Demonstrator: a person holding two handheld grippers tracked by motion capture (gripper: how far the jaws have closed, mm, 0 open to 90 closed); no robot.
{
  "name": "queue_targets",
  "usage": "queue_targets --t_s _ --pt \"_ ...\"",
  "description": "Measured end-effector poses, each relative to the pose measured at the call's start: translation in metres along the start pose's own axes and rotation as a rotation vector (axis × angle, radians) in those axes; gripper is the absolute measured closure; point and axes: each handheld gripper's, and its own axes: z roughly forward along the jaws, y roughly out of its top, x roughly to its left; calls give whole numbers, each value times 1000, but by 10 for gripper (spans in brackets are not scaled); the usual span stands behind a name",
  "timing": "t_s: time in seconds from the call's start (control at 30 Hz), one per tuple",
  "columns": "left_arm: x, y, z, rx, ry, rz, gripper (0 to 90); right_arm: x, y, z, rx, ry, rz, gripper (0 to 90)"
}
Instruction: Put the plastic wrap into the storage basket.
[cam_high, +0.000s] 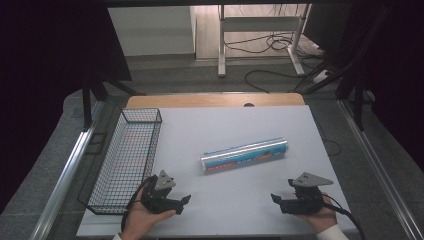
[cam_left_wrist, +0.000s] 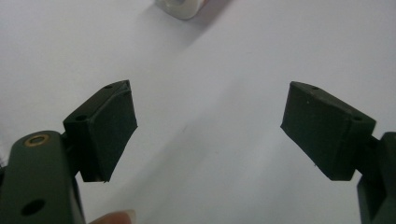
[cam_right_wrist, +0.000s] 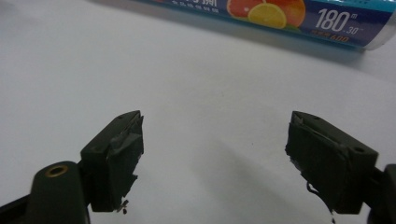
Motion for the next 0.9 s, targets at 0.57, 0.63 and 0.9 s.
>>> queue_targets --t_s 0.57,0.63,0.9 --pt "-1 13 0 -3 3 7 167 0 0 0 6 -24 7 126" --pt "-1 14 1 -3 3 13 166 -1 0 0 9 -20 2 130" --pt "3 24 0 -8 -15 7 167 -2 1 -3 7 -14 0 155"
